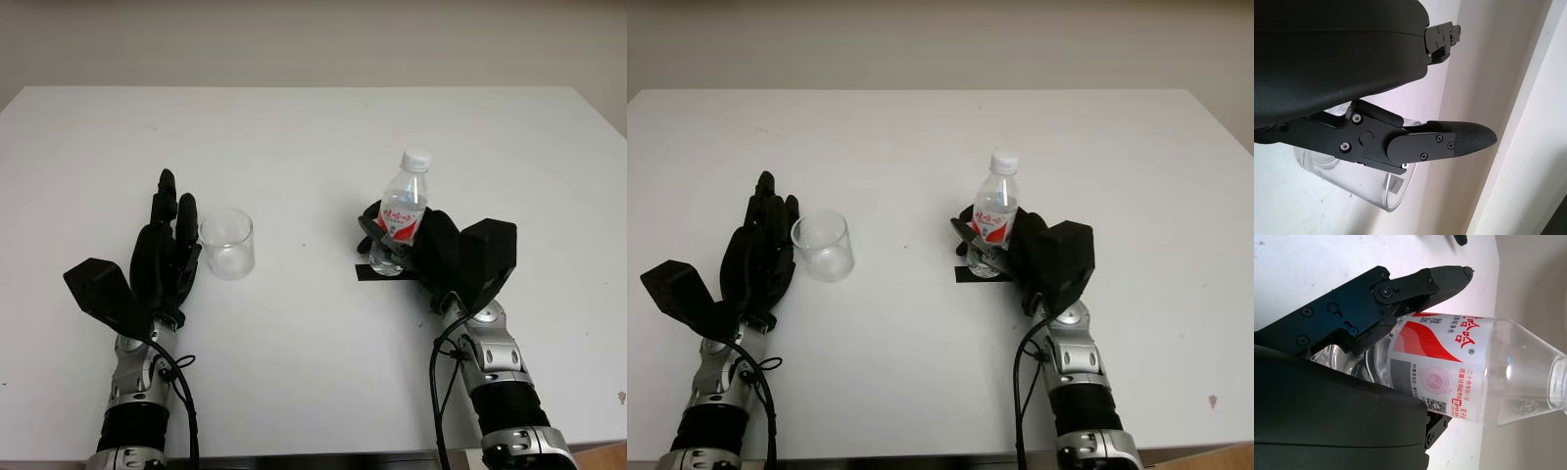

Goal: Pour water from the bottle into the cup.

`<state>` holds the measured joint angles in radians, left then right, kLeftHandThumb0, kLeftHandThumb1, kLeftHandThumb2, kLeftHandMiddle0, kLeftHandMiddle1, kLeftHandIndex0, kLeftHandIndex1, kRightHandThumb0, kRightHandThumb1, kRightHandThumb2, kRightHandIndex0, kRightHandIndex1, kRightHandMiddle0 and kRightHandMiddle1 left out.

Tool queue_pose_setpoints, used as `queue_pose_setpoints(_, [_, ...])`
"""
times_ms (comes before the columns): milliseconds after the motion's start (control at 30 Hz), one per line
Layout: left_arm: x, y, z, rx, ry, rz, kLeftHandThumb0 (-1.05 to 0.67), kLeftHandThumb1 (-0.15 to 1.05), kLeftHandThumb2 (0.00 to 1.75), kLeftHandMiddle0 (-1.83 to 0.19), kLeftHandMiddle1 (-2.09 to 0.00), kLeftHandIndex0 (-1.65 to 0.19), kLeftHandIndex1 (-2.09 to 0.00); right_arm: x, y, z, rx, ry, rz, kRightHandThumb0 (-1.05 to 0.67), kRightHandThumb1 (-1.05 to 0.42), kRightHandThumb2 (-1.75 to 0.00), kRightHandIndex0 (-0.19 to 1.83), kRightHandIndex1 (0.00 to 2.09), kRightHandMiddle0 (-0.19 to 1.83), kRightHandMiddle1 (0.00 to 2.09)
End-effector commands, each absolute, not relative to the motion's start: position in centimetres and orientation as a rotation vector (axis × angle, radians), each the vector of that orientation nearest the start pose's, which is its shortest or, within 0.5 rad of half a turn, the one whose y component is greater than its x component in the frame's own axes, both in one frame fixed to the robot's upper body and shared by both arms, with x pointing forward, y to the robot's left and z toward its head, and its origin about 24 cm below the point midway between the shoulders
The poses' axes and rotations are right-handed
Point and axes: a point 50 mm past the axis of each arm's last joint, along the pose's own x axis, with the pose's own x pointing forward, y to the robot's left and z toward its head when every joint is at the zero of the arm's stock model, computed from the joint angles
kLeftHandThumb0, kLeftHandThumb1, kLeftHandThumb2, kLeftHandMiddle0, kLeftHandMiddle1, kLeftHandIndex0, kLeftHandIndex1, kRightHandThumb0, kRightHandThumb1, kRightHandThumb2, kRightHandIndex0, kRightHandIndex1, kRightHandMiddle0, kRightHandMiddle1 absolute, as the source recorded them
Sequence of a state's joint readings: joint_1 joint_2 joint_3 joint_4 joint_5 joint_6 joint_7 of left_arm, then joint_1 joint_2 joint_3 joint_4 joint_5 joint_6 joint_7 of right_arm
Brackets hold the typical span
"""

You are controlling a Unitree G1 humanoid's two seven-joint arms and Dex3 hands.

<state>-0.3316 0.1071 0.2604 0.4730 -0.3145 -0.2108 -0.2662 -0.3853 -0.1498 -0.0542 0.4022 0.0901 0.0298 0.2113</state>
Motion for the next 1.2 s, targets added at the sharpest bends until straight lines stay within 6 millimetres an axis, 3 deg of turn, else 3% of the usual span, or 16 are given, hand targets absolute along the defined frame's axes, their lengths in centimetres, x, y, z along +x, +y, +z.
queue_pose_setpoints(0, [30.2,20.6,3.8,-0.264,-0.094,-0.011,-0.73,1.05,0.44,0.13,-0.06,0.17,-0.06,32.3,-16.0,5.2,-0.030,0.059,0.212,-0.46,-1.05,-0.37,1.00,2.09,0.65,2.09])
queue_pose_setpoints(567, [30.2,21.2,4.1,-0.255,-0.090,-0.009,-0.72,1.05,0.46,0.14,-0.05,0.17,-0.05,31.4,-15.1,3.7,-0.050,0.058,0.207,-0.50,-1.05,-0.39,1.06,2.09,0.71,2.09])
queue_pose_setpoints(667, [30.2,21.3,4.2,-0.256,-0.091,-0.007,-0.72,1.05,0.45,0.14,-0.05,0.17,-0.06,31.2,-14.9,3.5,-0.041,0.046,0.203,-0.53,-1.05,-0.28,0.88,2.09,0.56,2.09])
queue_pose_setpoints(733, [30.2,21.4,4.2,-0.255,-0.094,-0.009,-0.72,1.05,0.45,0.14,-0.05,0.17,-0.05,31.1,-14.9,3.4,-0.030,0.039,0.207,-0.61,-1.04,-0.13,0.35,1.85,0.22,1.83])
queue_pose_setpoints(767, [30.2,21.5,4.3,-0.256,-0.095,-0.009,-0.72,1.05,0.44,0.14,-0.05,0.17,-0.06,31.0,-14.9,3.3,-0.047,0.032,0.220,-0.64,-1.03,-0.09,0.24,1.67,0.14,1.69])
queue_pose_setpoints(800, [30.2,21.5,4.3,-0.257,-0.095,-0.009,-0.72,1.05,0.44,0.14,-0.06,0.16,-0.06,30.9,-15.0,3.3,-0.058,0.027,0.239,-0.68,-1.03,-0.07,0.09,1.31,0.01,1.44])
queue_pose_setpoints(867, [30.2,21.6,4.3,-0.259,-0.095,-0.013,-0.72,1.05,0.43,0.14,-0.06,0.16,-0.06,30.8,-15.1,3.1,-0.077,0.023,0.276,-0.73,-1.01,-0.06,0.07,0.72,-0.04,1.01])
queue_pose_setpoints(933, [30.2,21.6,4.3,-0.260,-0.095,-0.017,-0.73,1.05,0.43,0.15,-0.05,0.17,-0.05,30.7,-15.3,3.0,-0.081,0.027,0.299,-0.75,-0.99,-0.05,0.09,0.26,-0.02,0.63])
queue_pose_setpoints(1033, [30.2,21.7,4.4,-0.260,-0.097,-0.018,-0.72,1.05,0.43,0.15,-0.05,0.17,-0.05,30.6,-15.4,2.8,-0.084,0.033,0.316,-0.76,-0.97,-0.05,0.06,0.09,-0.02,0.43])
queue_pose_setpoints(1167, [30.2,21.9,4.4,-0.261,-0.097,-0.020,-0.72,1.05,0.43,0.15,-0.05,0.18,-0.05,30.4,-15.7,2.7,-0.088,0.041,0.329,-0.78,-0.96,-0.05,0.00,0.04,-0.04,0.30])
